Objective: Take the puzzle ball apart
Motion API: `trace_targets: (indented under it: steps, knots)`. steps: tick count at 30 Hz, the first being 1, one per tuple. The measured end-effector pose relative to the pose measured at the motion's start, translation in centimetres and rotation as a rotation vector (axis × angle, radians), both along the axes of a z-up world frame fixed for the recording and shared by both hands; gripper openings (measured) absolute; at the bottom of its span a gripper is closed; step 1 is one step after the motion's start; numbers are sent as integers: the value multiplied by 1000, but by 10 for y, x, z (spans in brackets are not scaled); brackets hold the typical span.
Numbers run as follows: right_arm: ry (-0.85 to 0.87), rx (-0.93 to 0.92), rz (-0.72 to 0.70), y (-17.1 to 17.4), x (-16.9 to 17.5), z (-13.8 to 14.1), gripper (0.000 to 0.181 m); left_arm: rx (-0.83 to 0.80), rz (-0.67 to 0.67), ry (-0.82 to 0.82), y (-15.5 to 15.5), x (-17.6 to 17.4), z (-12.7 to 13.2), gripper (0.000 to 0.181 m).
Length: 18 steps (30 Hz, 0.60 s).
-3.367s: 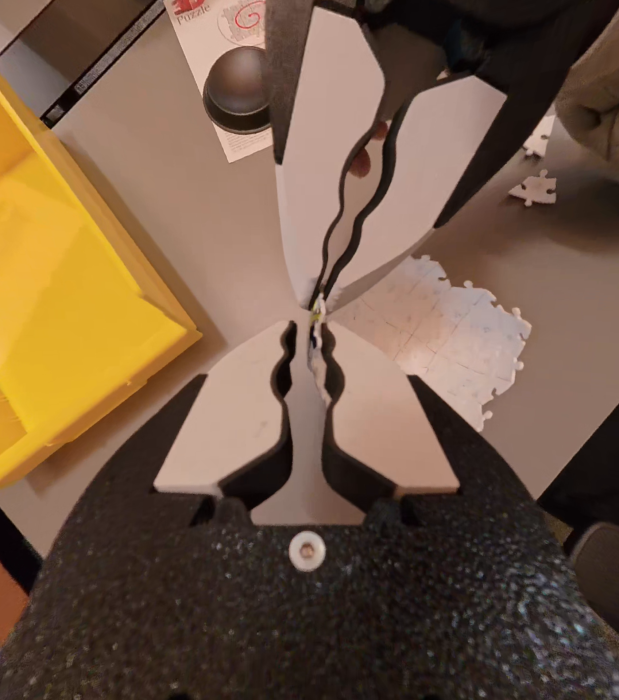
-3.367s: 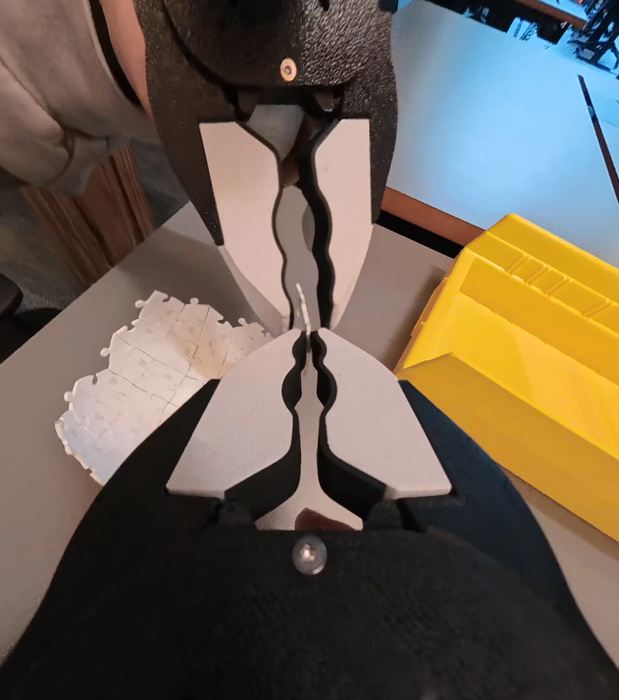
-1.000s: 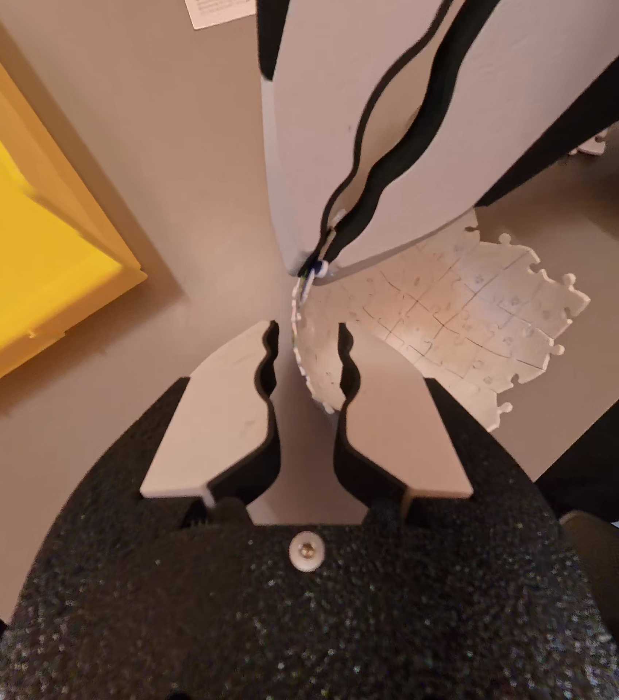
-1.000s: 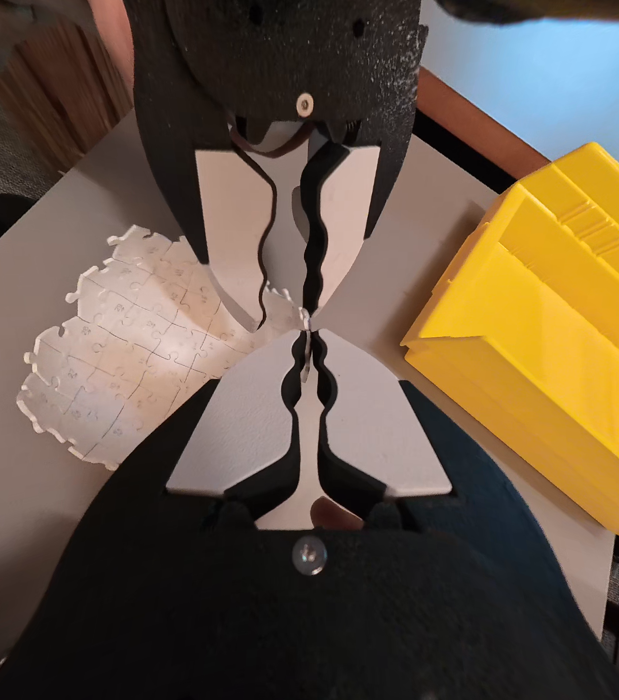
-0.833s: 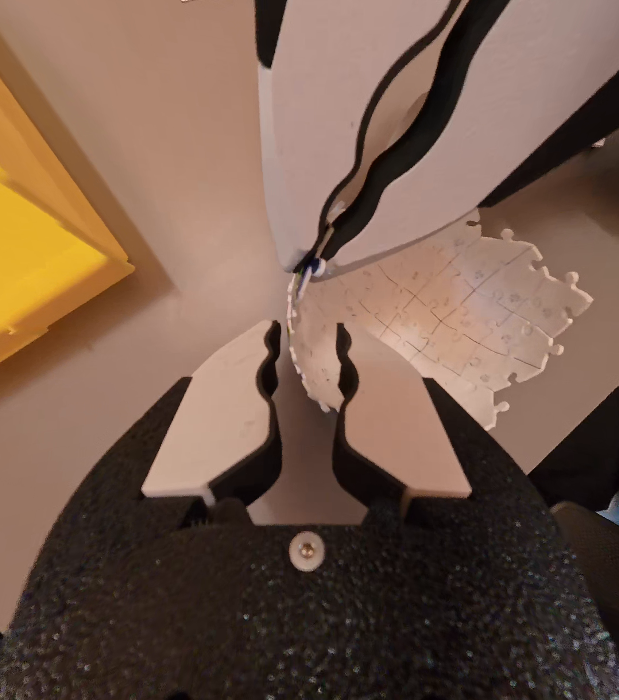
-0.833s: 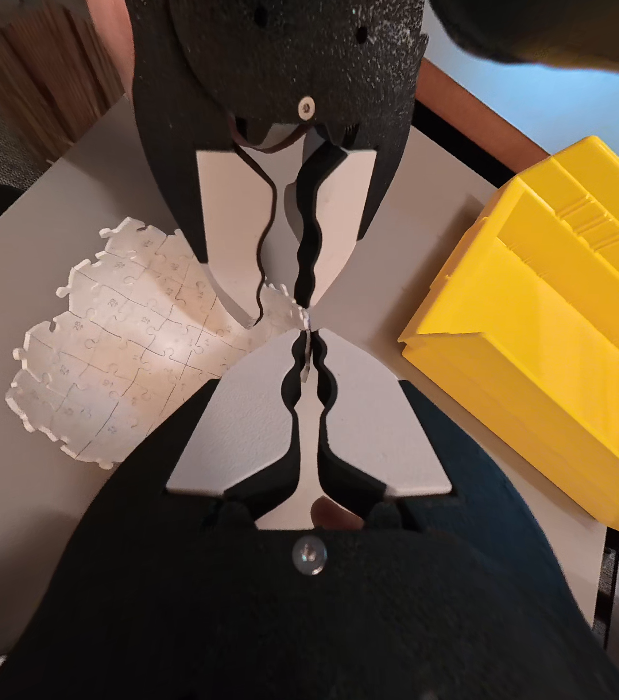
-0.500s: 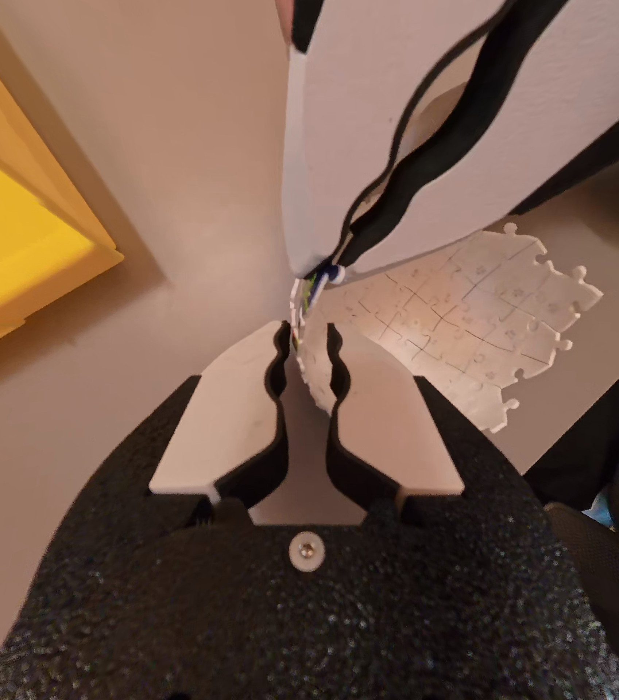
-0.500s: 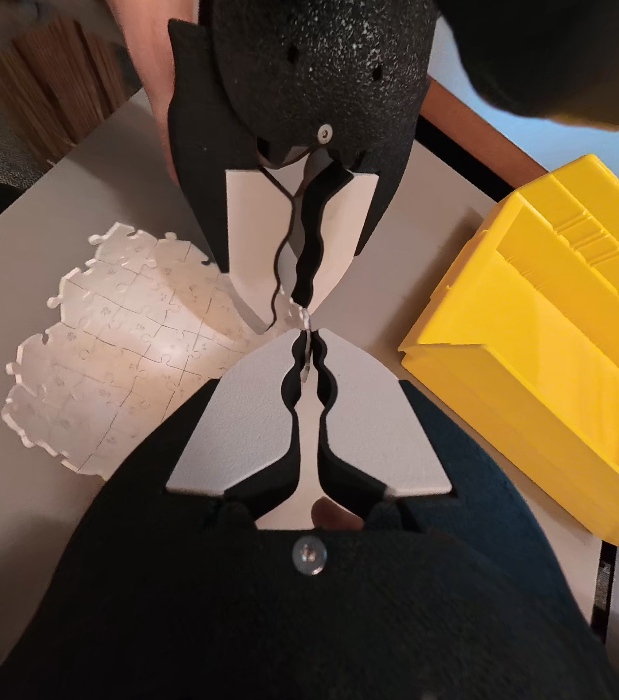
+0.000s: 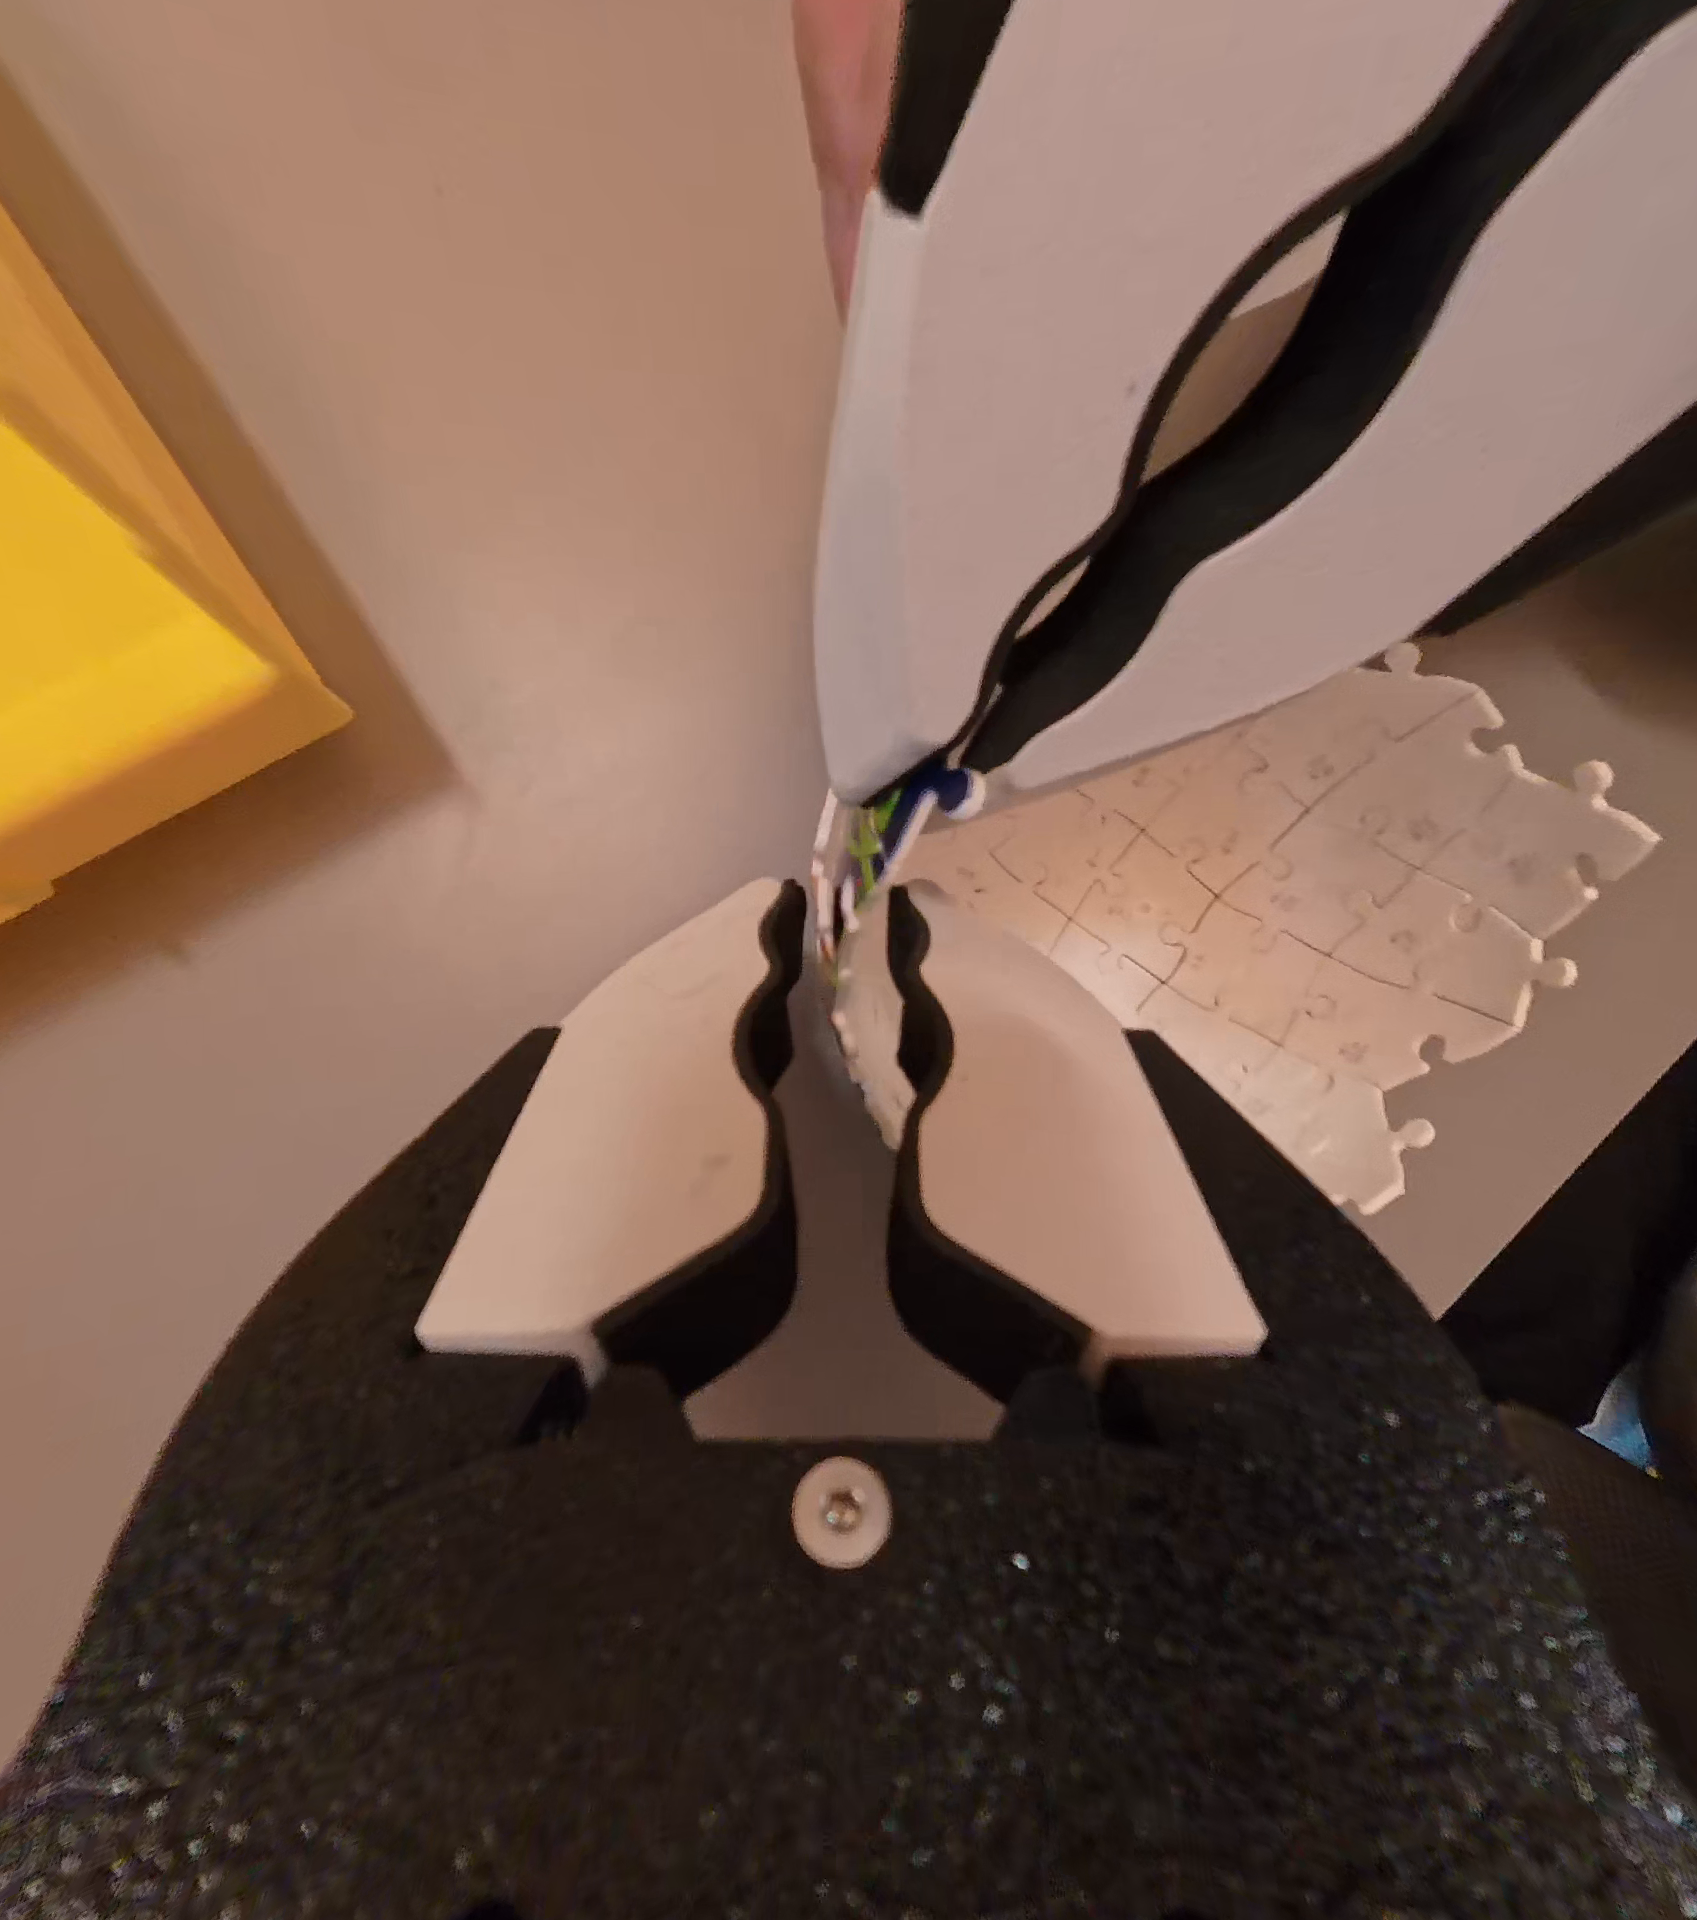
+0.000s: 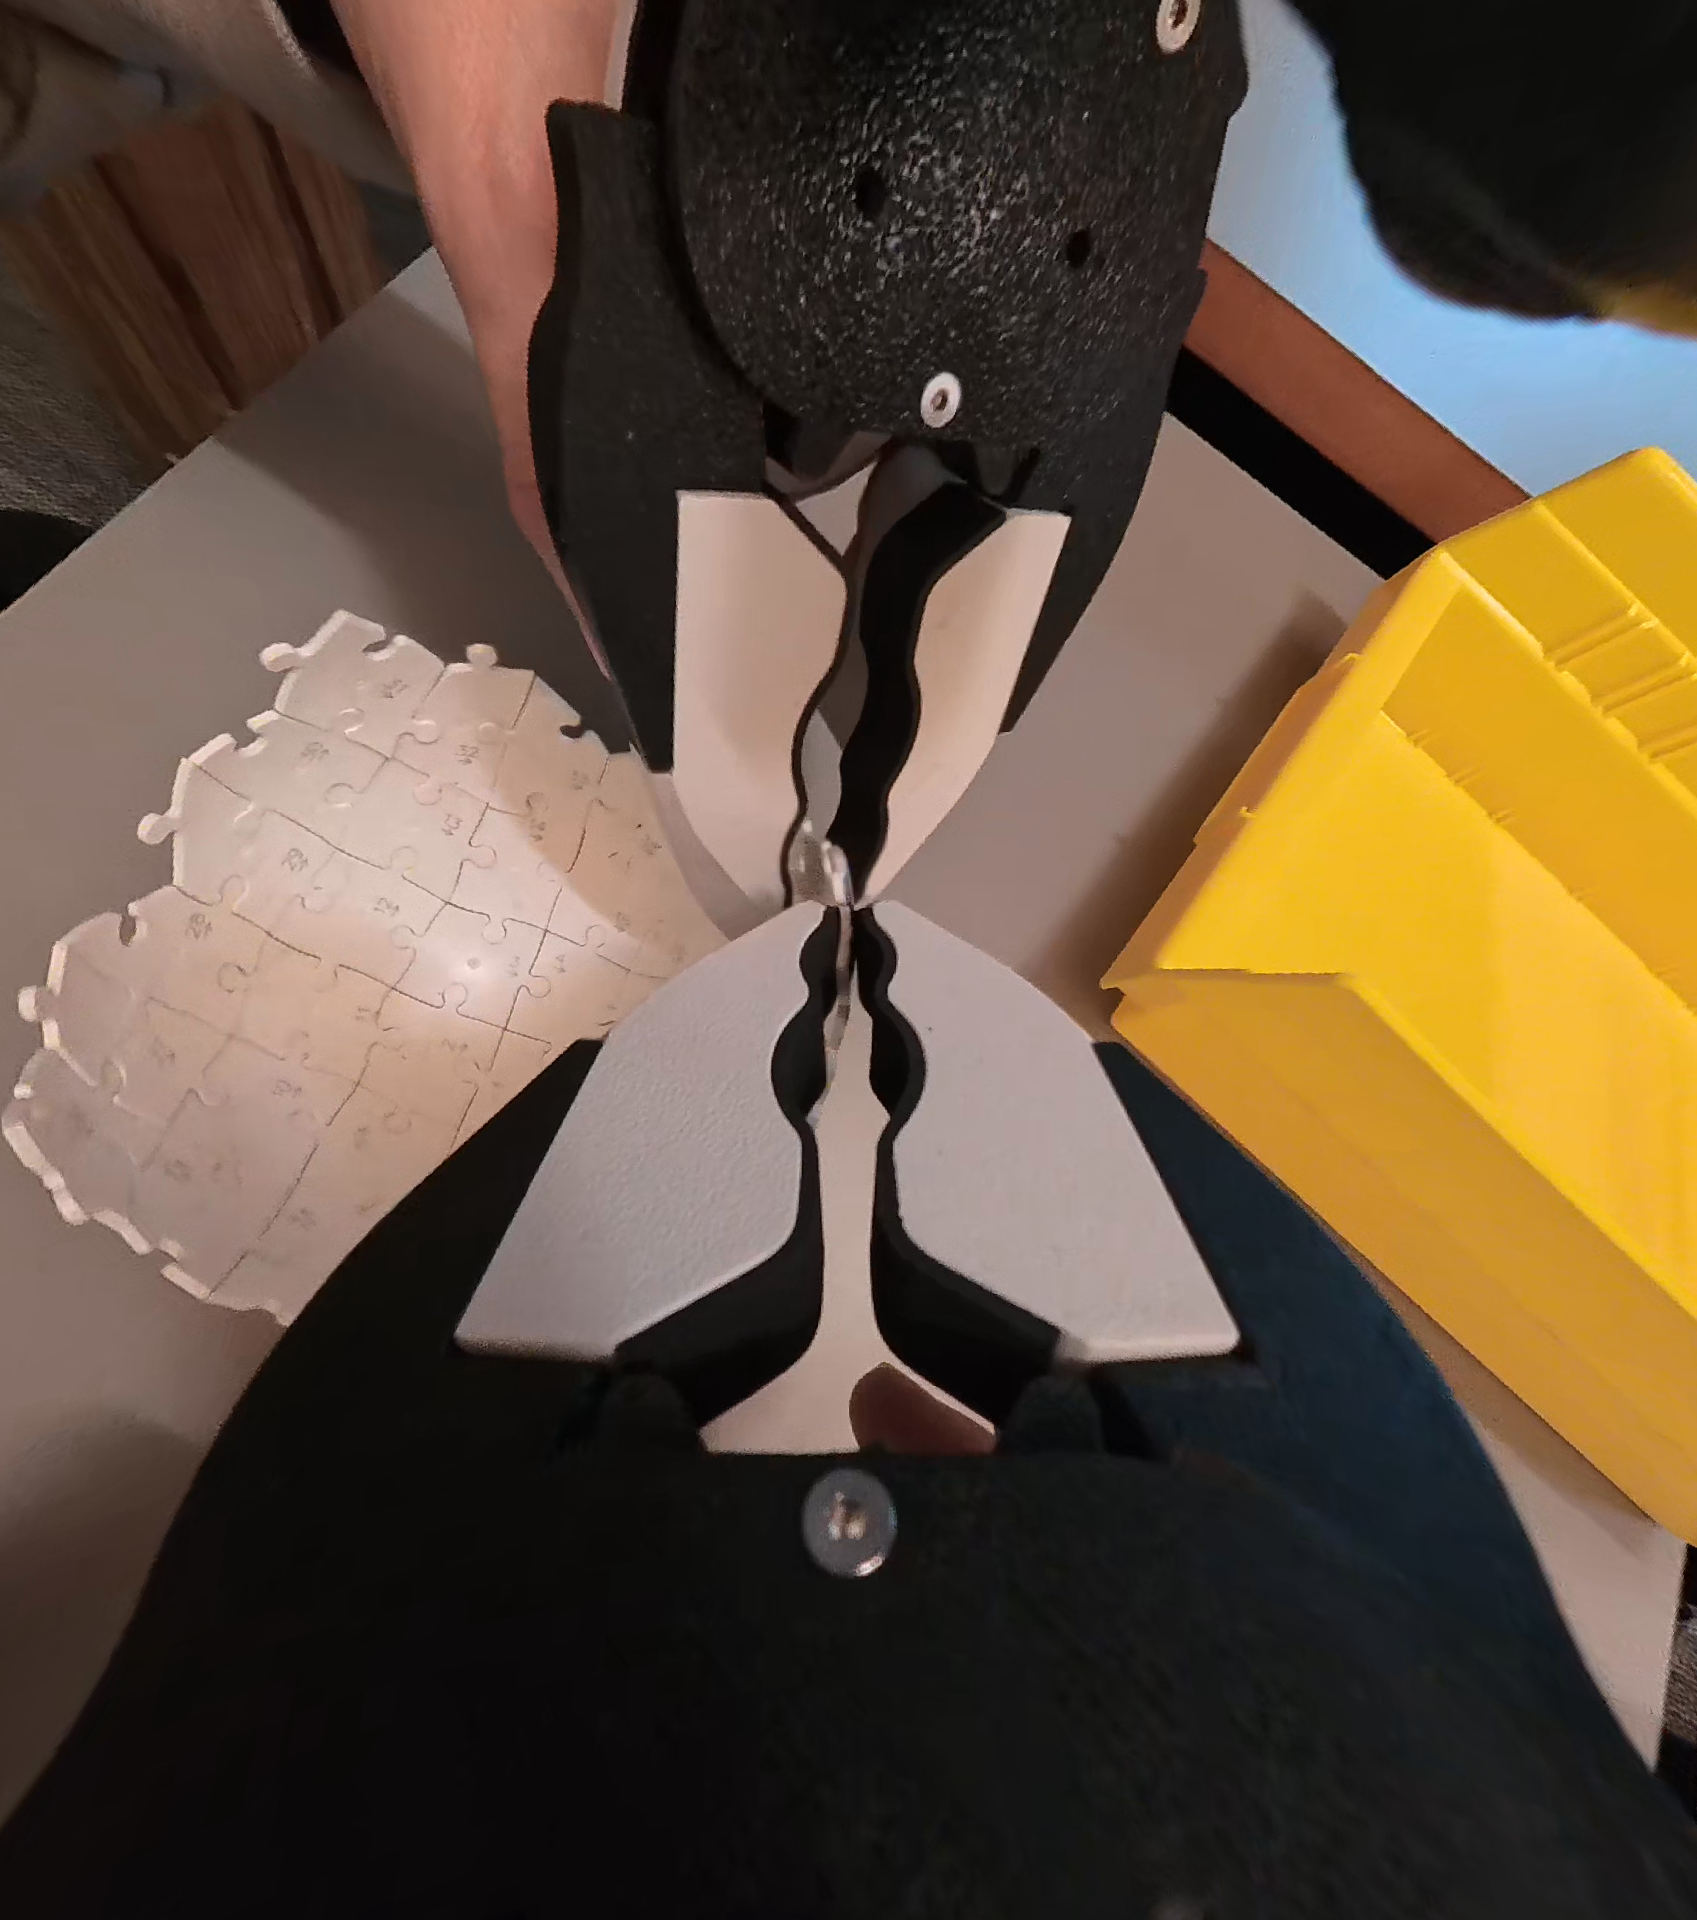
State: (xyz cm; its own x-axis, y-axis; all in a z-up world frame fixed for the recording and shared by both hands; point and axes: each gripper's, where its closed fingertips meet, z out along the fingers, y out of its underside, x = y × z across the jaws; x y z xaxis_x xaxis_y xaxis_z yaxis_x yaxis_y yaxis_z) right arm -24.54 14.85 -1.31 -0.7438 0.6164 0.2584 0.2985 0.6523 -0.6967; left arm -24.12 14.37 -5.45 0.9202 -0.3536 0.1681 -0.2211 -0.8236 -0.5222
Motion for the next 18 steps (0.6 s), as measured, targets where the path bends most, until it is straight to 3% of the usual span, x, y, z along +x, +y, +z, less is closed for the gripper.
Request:
trace_targets:
  steps: [5,18]
  knots:
    - [1,-8,-8,0,-2,-2,3,29,10,4,4,-2,3,5]
    - [27,-71,-72,20,0,10,17,15,47,17,3,-7,-1,3]
